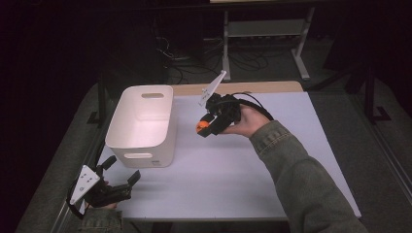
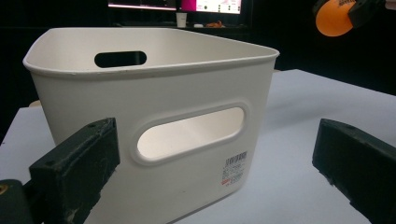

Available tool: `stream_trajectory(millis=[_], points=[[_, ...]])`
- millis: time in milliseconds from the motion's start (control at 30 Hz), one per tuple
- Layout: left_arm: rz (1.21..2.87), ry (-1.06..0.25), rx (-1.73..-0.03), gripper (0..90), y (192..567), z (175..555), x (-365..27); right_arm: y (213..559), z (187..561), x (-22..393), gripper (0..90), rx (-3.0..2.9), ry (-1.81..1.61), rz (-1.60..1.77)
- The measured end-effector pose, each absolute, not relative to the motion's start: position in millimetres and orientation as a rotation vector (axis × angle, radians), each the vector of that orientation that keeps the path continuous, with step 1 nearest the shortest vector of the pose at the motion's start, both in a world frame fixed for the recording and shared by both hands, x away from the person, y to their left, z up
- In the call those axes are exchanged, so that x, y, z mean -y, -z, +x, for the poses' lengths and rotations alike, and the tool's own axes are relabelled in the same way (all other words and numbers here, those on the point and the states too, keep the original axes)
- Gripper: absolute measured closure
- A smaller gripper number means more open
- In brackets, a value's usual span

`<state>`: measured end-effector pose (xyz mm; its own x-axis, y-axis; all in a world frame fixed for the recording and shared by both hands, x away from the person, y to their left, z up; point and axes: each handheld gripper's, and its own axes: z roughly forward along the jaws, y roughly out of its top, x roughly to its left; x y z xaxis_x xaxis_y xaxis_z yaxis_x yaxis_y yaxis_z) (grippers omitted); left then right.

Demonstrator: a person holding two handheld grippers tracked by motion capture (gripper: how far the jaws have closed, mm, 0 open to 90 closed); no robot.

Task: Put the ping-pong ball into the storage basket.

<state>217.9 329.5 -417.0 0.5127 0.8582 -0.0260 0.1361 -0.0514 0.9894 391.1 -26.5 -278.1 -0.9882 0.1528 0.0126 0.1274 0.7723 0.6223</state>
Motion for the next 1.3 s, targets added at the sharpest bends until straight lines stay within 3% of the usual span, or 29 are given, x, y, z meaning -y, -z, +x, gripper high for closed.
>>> stream_trajectory(millis=[1300], points=[[1.533, -0.726, -0.885, 0.3, 417, 218, -329, 250, 400, -19, 50.0, -2.900, -1.057, 0.100]])
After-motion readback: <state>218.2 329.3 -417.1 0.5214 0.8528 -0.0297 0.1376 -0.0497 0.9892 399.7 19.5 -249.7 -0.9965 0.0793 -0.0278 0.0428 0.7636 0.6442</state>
